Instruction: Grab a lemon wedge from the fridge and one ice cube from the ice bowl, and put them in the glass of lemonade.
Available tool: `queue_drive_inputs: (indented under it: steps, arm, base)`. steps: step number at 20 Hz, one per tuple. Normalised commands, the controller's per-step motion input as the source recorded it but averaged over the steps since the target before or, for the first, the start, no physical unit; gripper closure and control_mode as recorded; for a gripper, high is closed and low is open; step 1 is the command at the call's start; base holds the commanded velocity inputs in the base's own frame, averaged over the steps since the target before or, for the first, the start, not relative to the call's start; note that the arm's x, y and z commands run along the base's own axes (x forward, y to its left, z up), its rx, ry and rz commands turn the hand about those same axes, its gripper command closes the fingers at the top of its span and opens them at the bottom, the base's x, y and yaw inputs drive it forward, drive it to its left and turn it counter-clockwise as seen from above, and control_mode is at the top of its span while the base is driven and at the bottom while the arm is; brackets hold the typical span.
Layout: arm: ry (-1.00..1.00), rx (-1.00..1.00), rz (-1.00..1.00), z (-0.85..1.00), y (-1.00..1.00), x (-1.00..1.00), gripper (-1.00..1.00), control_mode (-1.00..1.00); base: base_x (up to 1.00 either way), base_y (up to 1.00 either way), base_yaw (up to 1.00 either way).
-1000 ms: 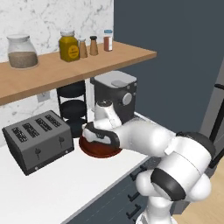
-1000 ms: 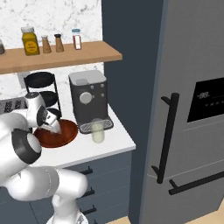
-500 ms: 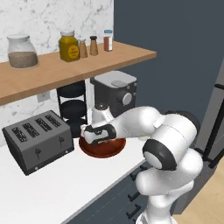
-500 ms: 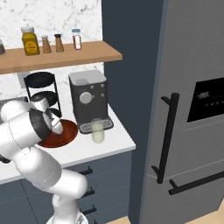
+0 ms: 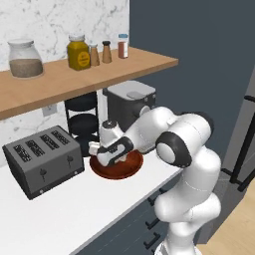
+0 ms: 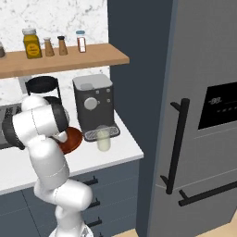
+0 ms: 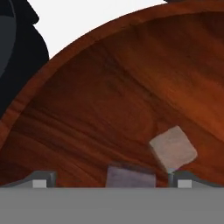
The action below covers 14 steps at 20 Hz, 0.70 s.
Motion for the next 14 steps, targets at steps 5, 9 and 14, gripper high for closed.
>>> queue_drive_inputs:
  steps: [5, 9, 14]
  arm:
    - [0.02, -0.01, -0.11, -0.28, 0.16, 0.25, 1.00, -1.00]
    - [0.08, 0.00, -0.11, -0.16, 0.09, 0.01, 1.00, -1.00]
    - [0.01, 0.00, -0.12, 0.00, 0.00, -0.17, 1.00, -1.00]
  base:
    - [0.00, 0.00, 0.00]
    - [0.00, 0.00, 0.00]
    - [0.00, 0.00, 0.00]
